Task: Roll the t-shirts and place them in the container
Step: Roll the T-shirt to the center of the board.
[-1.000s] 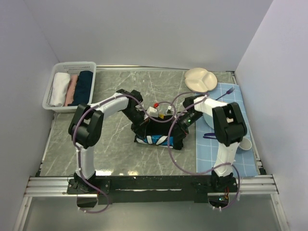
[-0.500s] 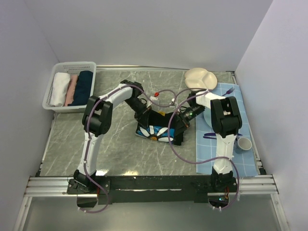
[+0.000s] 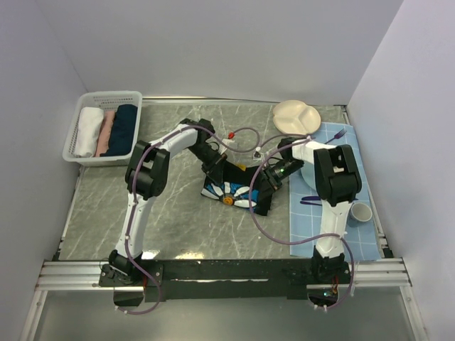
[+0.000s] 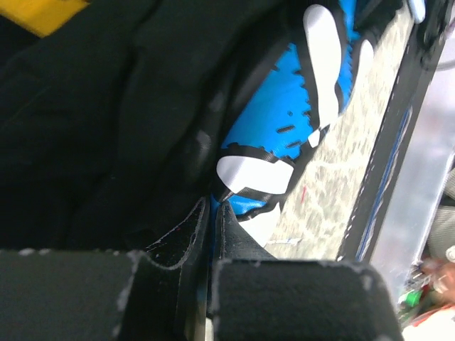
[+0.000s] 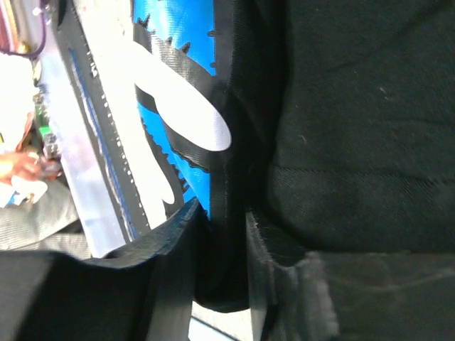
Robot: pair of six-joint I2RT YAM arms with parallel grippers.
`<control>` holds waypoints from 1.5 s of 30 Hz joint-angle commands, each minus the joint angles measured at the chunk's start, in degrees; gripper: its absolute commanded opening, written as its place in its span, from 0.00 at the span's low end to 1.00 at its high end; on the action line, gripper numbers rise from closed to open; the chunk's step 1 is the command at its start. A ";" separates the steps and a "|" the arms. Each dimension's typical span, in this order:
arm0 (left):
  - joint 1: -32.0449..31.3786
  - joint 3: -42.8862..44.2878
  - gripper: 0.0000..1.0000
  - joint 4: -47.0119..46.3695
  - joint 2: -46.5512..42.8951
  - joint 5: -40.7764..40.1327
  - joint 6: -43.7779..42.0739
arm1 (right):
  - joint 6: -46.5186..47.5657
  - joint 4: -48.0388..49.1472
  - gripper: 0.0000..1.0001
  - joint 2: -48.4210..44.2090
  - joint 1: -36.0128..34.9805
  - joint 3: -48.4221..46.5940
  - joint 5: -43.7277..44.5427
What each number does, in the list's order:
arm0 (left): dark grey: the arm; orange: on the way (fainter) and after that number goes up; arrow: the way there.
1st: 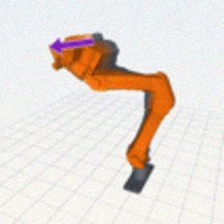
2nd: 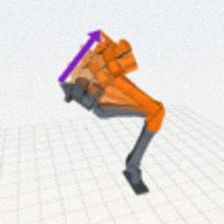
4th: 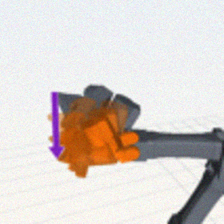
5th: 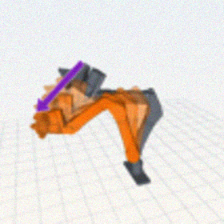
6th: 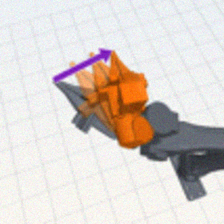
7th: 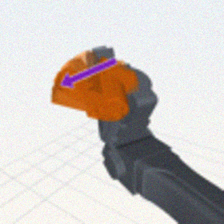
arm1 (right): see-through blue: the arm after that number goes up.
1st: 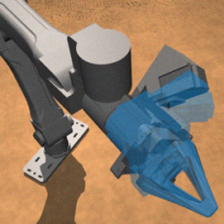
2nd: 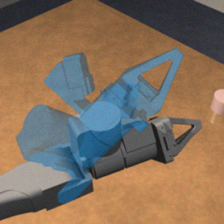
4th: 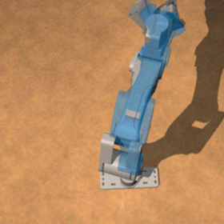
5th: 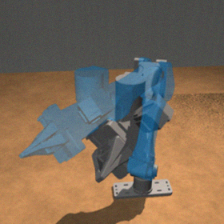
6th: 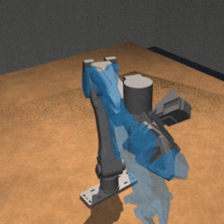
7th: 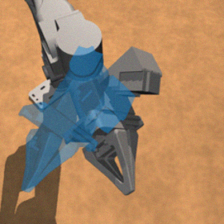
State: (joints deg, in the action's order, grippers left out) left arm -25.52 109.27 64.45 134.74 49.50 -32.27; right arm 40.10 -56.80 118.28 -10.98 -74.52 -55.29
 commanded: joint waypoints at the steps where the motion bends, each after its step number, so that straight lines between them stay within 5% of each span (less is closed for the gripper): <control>1: 1.96 -3.79 0.01 -12.85 -0.52 -8.09 7.48 | -4.68 7.49 0.42 -2.70 0.52 3.94 8.80; 4: 1.88 -4.86 0.01 -14.35 -1.41 -8.36 7.57 | -5.72 12.29 0.50 -9.09 2.10 7.54 7.65; 8: 1.61 -1.53 0.01 -11.81 0.17 -7.31 6.79 | -11.60 22.93 0.62 -28.65 3.60 14.91 11.94; 9: 1.52 0.22 0.01 -10.93 1.31 -6.79 6.78 | -12.32 25.13 0.69 -32.37 3.69 18.76 13.35; 10: 1.52 0.67 0.01 -9.53 1.58 -6.52 6.70 | -12.67 28.81 0.96 -36.15 3.60 21.06 15.97; 11: 1.44 0.94 0.01 -9.08 1.84 -6.43 6.61 | -12.94 30.59 1.00 -42.98 3.43 23.17 17.13; 17: 1.17 -2.74 0.01 -9.60 -0.70 -6.61 7.22 | -3.02 43.24 1.00 -64.79 -12.89 38.46 33.82; 23: 0.82 -4.68 0.01 -9.51 -1.85 -6.25 7.66 | 8.06 52.74 1.00 -68.01 -27.93 49.19 42.44; 39: 0.82 -6.36 0.02 -10.31 -1.85 -5.99 8.01 | 14.21 64.79 0.97 -53.33 -29.18 52.99 47.29; 41: 0.82 -5.48 0.06 -9.69 -1.67 -5.73 7.84 | 14.66 64.79 0.94 -51.58 -29.10 52.90 47.20; 45: 1.00 -7.40 0.21 -12.75 -5.44 -6.95 8.45 | 15.45 64.61 0.73 -48.32 -28.83 51.58 47.11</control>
State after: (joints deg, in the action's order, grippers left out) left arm -24.93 103.92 55.18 132.46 48.53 -22.96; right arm 53.93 5.61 67.92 -39.99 -22.15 -8.49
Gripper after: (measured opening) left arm 0.162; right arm 0.825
